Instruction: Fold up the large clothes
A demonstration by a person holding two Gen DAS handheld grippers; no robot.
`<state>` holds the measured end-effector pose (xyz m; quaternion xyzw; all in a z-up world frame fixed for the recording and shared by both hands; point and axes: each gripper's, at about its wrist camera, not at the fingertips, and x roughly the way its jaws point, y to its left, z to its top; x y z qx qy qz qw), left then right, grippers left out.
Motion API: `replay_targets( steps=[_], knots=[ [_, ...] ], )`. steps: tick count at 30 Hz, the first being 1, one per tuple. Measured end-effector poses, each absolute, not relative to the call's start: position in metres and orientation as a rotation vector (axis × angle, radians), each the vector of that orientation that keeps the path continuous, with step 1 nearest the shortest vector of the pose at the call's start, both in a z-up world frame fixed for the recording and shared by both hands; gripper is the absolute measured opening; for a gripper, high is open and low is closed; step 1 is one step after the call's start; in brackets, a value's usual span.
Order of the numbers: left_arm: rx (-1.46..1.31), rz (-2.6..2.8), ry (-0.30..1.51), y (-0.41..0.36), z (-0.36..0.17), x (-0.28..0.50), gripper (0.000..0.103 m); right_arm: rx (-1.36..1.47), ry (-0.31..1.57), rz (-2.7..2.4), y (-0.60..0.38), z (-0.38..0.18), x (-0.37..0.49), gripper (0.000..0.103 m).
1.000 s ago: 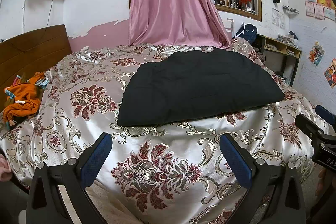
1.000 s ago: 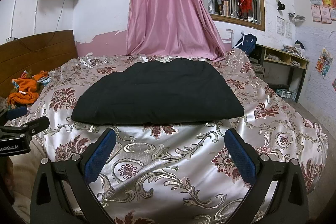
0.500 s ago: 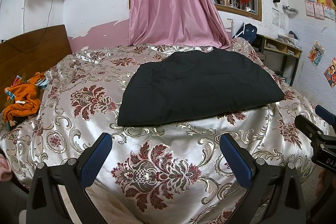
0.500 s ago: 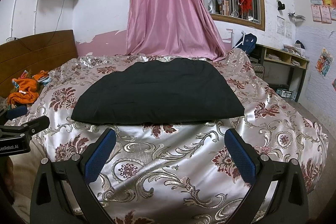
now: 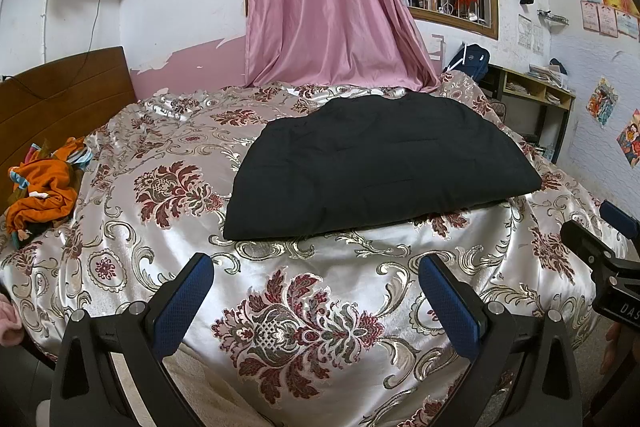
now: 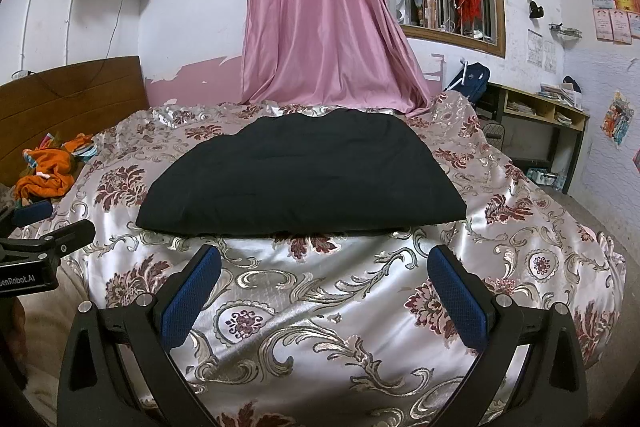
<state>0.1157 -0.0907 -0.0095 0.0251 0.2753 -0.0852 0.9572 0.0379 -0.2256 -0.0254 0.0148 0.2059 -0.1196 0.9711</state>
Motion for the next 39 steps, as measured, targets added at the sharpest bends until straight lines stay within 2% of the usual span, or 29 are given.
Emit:
replay_targets(
  steps=[26, 39],
  knots=[
    [0.043, -0.209, 0.503, -0.078, -0.002, 0.109, 0.103, 0.027, 0.421, -0.241, -0.226, -0.028, 0.037, 0.101],
    [0.043, -0.213, 0.502, -0.079, -0.001, 0.108, 0.103, 0.013, 0.511, -0.255, -0.23, -0.031, 0.045, 0.101]
  ],
)
